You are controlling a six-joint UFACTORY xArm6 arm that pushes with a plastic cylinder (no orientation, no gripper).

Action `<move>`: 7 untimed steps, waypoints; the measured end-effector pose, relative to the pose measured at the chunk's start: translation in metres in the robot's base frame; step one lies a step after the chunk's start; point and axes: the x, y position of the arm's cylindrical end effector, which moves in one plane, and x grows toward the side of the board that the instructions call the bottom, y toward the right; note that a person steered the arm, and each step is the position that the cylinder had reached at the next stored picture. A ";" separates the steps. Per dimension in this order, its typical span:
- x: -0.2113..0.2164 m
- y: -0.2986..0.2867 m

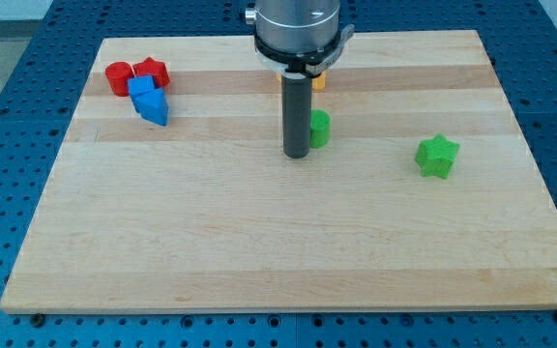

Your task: Place the green circle diagonal to the yellow hexagon

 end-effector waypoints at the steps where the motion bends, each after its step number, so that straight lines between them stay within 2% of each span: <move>1: 0.007 0.005; 2: 0.032 0.065; 3: 0.025 0.101; 5: -0.019 0.070; 7: -0.022 0.017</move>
